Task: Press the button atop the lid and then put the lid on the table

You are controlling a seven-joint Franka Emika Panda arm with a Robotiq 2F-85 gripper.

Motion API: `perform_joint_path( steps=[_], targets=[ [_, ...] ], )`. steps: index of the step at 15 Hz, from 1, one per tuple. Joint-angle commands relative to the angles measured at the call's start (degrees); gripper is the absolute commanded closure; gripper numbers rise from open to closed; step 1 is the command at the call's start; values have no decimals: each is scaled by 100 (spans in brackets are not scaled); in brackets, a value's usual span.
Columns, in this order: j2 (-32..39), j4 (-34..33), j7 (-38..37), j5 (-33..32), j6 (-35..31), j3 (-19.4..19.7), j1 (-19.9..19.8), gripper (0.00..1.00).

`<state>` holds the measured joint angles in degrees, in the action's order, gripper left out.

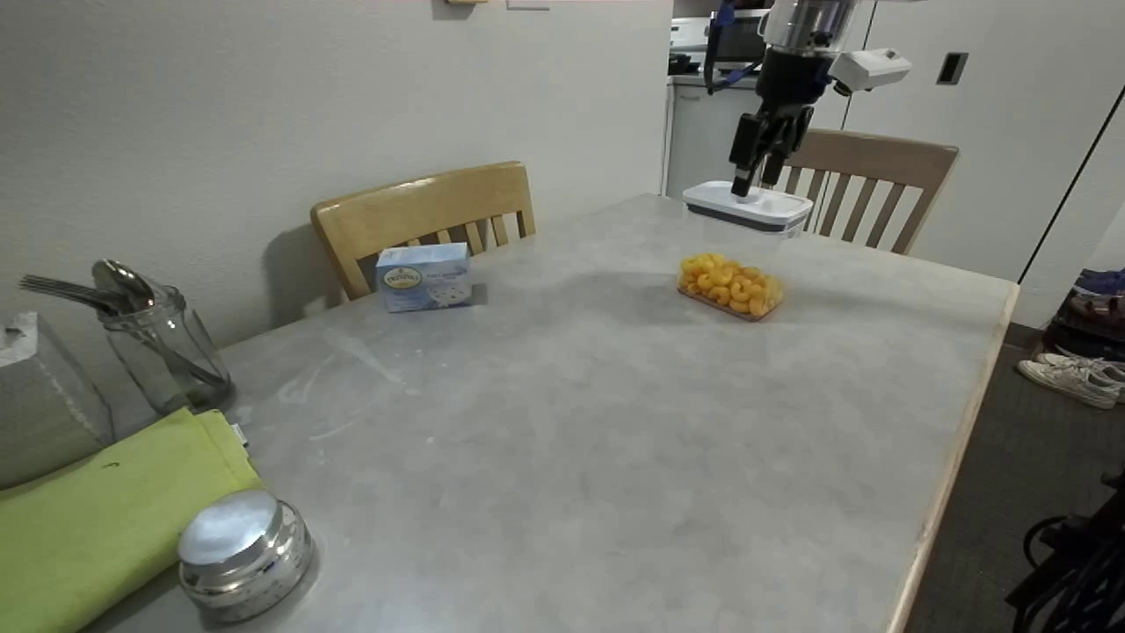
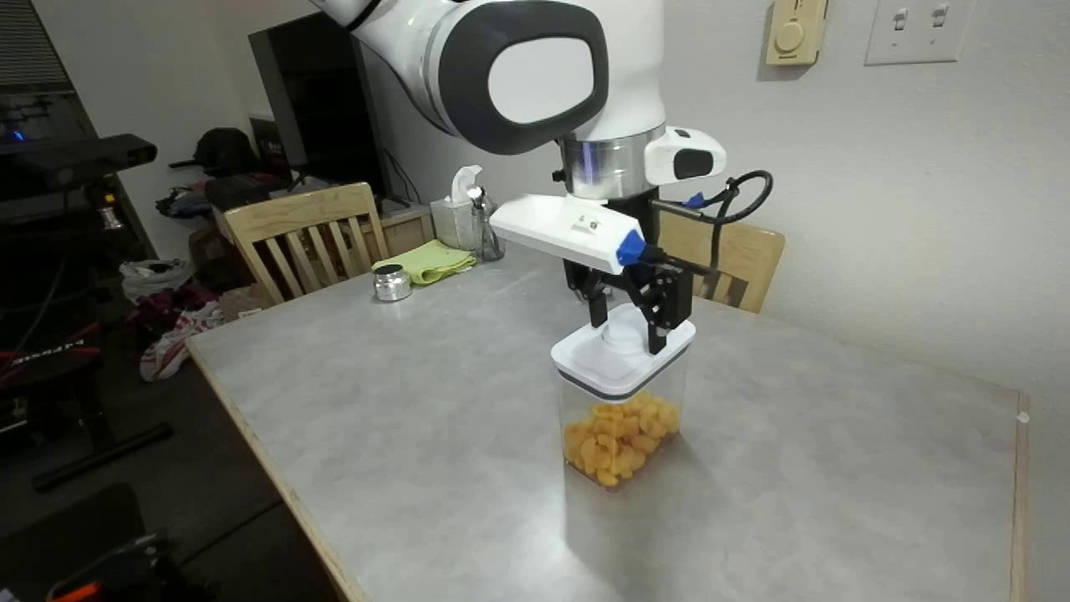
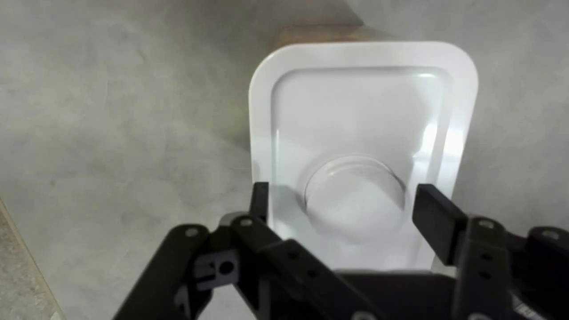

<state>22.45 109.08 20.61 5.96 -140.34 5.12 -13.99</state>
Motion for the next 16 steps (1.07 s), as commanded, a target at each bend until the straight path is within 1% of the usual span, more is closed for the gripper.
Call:
perform_joint_path(
  steps=[1,4,6,7,8,9,10,11,12,14,16],
  targets=[
    [306,-410,269,122,151,-149,-173,12],
    [471,-614,330,118,177,-197,-209,11],
    [558,-729,356,113,189,-227,-229,18],
    [590,-771,370,110,210,-242,-244,29],
    [616,-813,372,111,212,-256,-254,36],
    [638,-860,372,108,241,-265,-262,40],
    [654,-911,364,107,265,-268,-268,52],
    [656,-941,355,111,295,-271,-272,59],
    [651,-951,341,120,315,-280,-279,63],
    [622,-932,328,149,317,-297,-298,53],
    [593,-889,306,194,334,-304,-316,29]
  ],
)
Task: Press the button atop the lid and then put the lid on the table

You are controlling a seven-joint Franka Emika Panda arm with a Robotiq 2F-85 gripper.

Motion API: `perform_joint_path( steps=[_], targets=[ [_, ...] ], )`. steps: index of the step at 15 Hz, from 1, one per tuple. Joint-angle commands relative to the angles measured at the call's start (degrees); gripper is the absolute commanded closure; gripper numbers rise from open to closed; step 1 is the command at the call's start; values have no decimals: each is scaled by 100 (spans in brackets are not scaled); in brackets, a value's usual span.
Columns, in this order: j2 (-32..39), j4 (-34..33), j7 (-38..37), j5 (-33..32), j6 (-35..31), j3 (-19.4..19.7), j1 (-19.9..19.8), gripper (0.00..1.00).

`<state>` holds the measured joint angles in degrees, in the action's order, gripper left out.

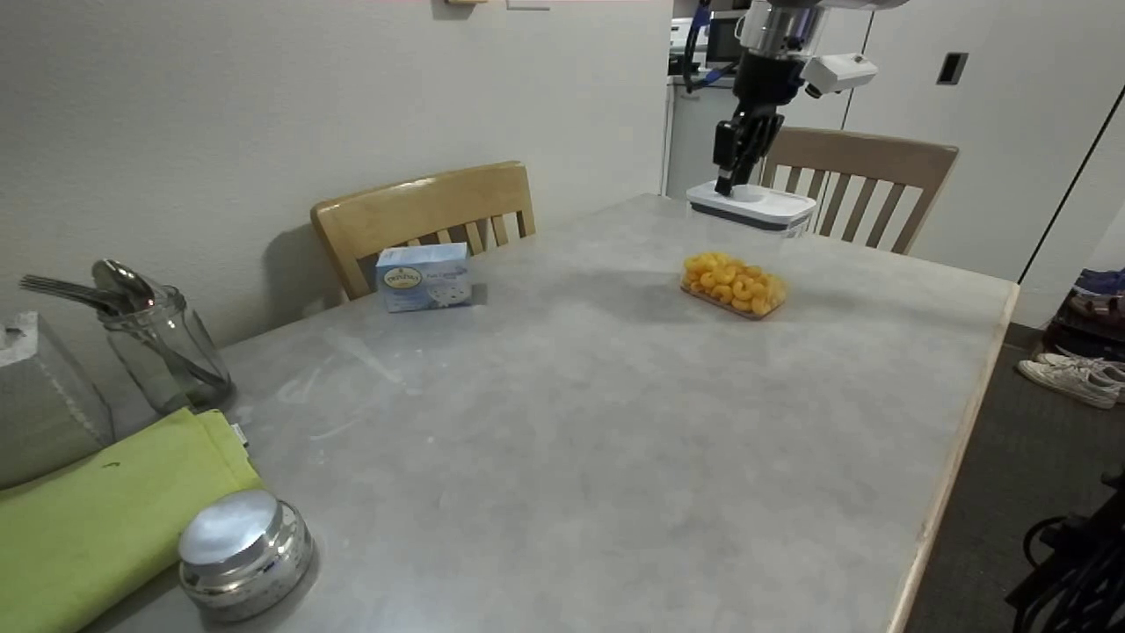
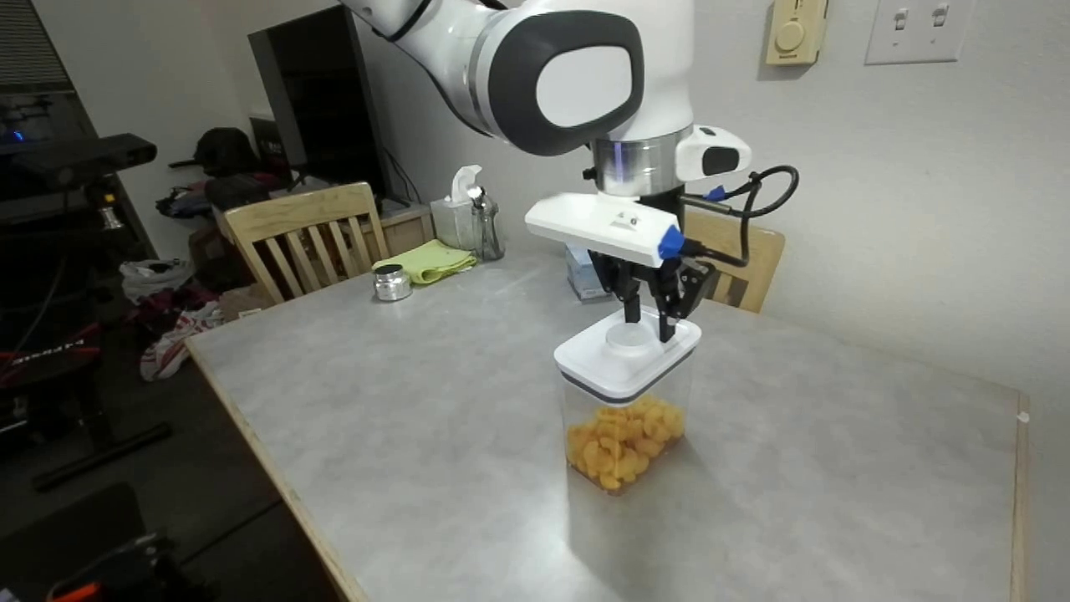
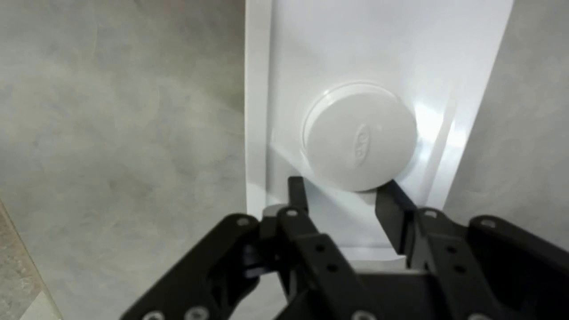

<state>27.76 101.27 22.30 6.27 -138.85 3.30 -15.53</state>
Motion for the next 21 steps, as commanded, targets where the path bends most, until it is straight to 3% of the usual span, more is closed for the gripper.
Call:
perform_joint_path(
  steps=[1,3,4,5,8,14,18,21],
  targets=[
    [47,-85,131,190,192,-124,-168,23],
    [8,-34,110,284,217,-129,-185,10],
    [-5,-16,96,332,223,-128,-190,11],
    [-13,-4,87,379,232,-125,-194,21],
    [-55,52,50,506,265,-114,-202,30],
    [-138,163,14,614,263,-86,-214,27],
    [-193,231,-29,615,258,-66,-208,13],
    [-223,296,-130,560,290,-22,-179,10]
  ],
)
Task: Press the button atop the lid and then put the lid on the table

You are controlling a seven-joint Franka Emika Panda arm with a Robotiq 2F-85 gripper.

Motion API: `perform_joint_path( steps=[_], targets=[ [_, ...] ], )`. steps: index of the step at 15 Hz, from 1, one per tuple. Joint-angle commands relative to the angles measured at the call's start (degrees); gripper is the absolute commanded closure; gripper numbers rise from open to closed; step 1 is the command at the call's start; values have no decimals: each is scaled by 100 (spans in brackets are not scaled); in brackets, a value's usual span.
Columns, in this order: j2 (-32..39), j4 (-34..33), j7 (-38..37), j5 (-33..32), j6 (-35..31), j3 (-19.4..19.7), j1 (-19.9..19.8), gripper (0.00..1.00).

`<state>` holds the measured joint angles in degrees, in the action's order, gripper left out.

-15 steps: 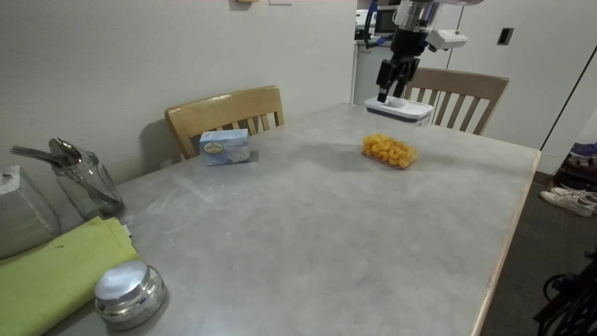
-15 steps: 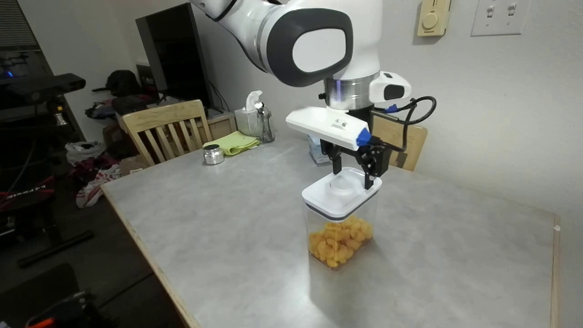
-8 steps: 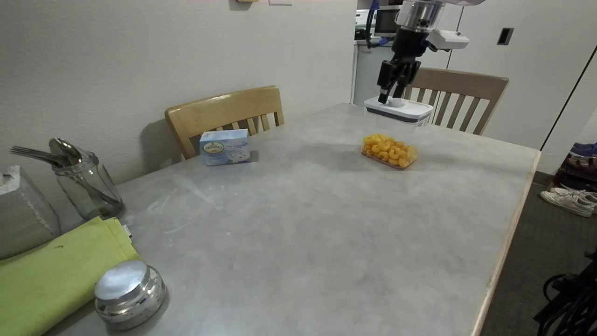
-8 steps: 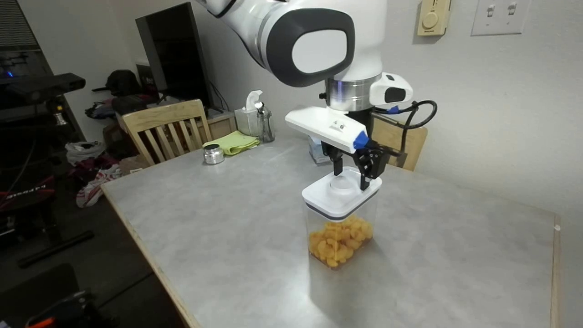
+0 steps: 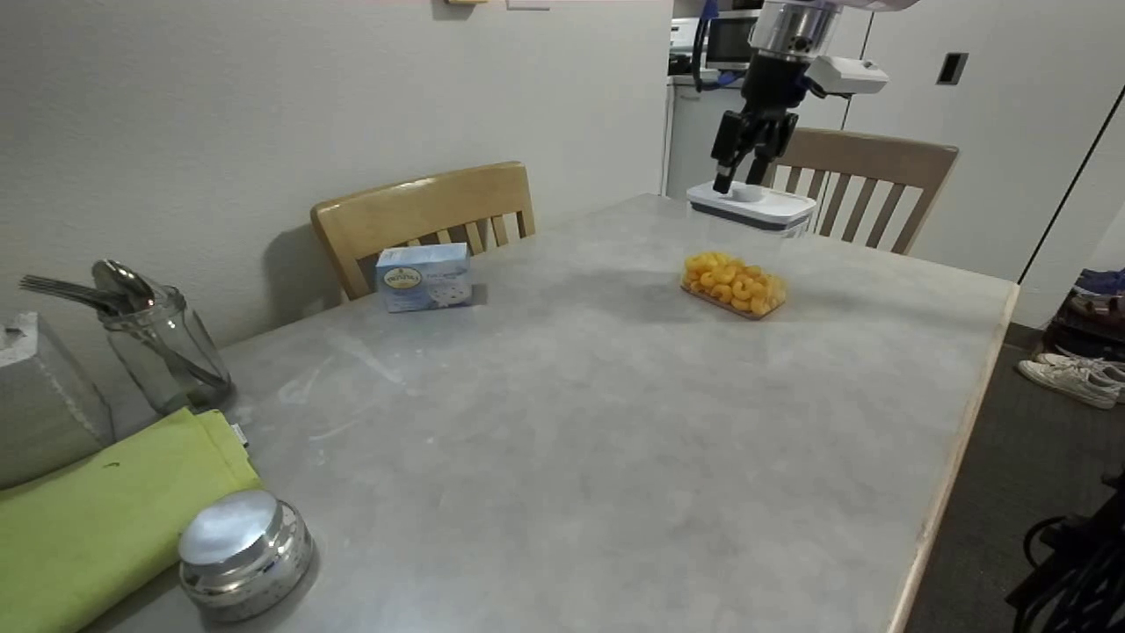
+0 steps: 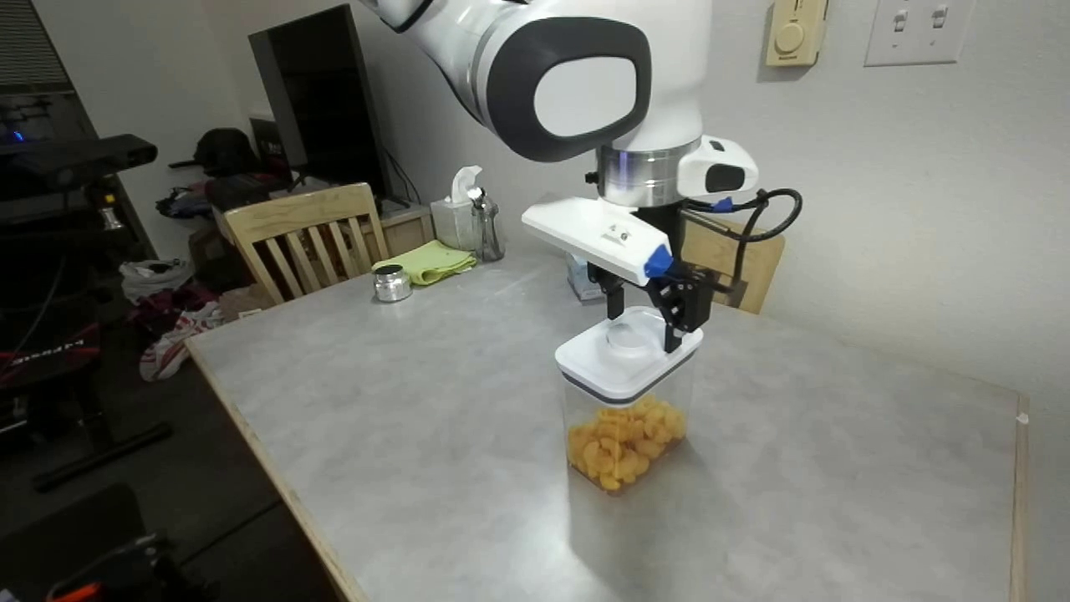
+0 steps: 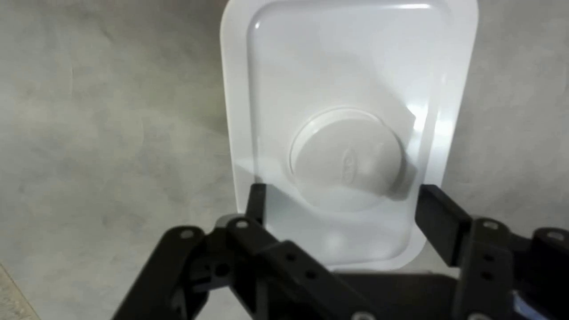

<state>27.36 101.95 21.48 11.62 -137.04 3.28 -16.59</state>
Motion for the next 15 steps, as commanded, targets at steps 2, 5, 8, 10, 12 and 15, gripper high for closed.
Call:
perform_joint_path(
  steps=[2,5,8,10,12,15],
  targets=[
    [-202,273,-123,-1,114,7,-56,12],
    [-239,326,-222,-23,109,36,-34,14],
    [-280,360,-319,-44,105,64,-18,45],
    [-335,416,-349,-55,109,81,-8,49],
    [-393,495,-377,-61,119,87,7,52],
    [-450,593,-386,-66,108,92,22,57]
  ],
)
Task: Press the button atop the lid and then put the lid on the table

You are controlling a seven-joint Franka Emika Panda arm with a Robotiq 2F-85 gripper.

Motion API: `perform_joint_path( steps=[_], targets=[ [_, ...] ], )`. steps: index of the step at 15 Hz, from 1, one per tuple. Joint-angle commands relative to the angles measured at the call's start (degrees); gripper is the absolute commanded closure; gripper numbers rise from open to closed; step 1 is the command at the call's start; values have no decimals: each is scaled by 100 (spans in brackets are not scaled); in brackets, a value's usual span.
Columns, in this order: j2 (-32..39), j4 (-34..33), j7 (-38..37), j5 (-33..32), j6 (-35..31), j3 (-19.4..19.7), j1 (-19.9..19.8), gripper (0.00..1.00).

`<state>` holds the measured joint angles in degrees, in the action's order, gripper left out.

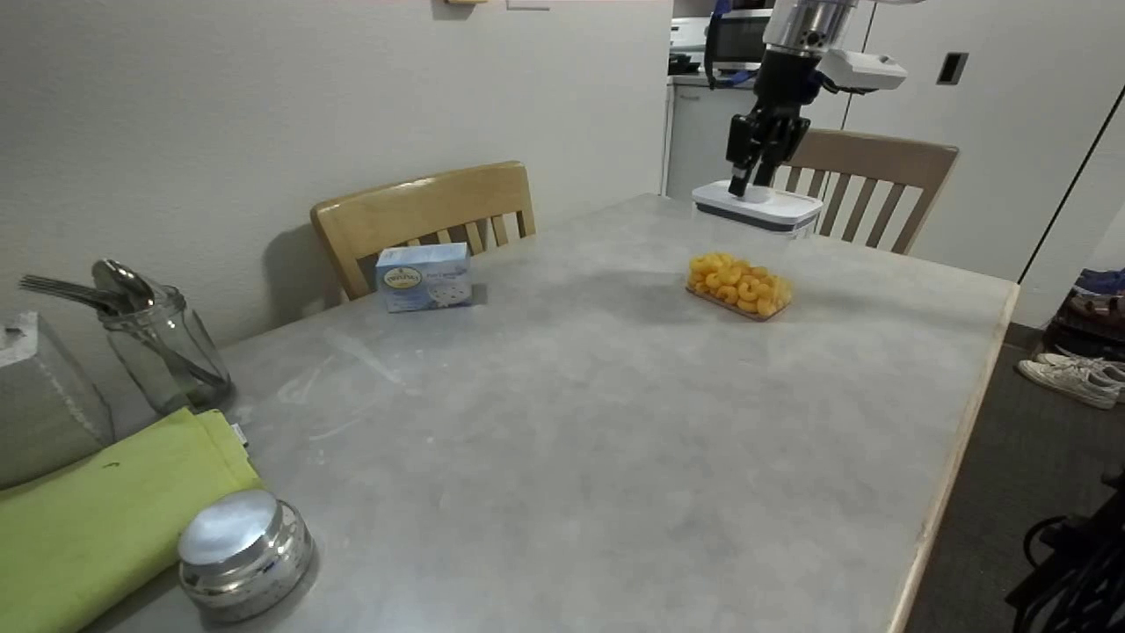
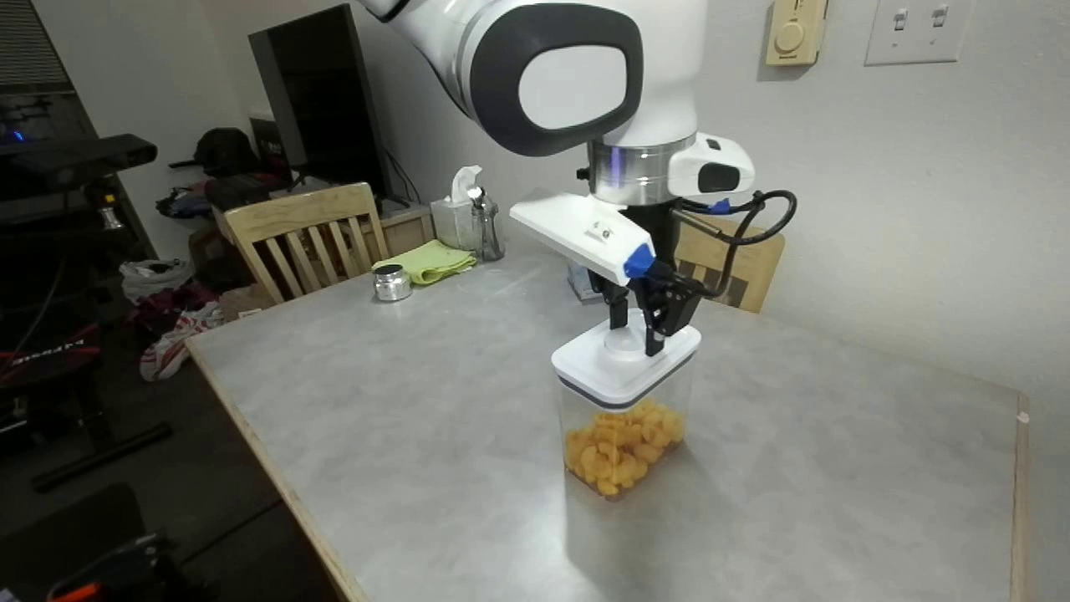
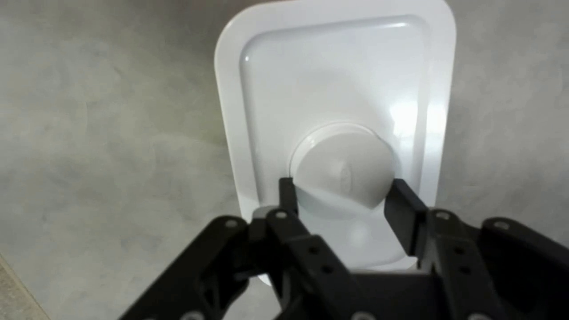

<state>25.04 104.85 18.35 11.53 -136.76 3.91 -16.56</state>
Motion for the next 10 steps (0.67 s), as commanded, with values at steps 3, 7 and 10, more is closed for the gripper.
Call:
perform_joint_path(
  steps=[3,7,10],
  targets=[
    [-290,395,-91,-88,64,46,44,73],
    [-464,443,-169,-223,65,85,104,73],
    [-697,454,-242,-418,49,107,180,73]
  ],
)
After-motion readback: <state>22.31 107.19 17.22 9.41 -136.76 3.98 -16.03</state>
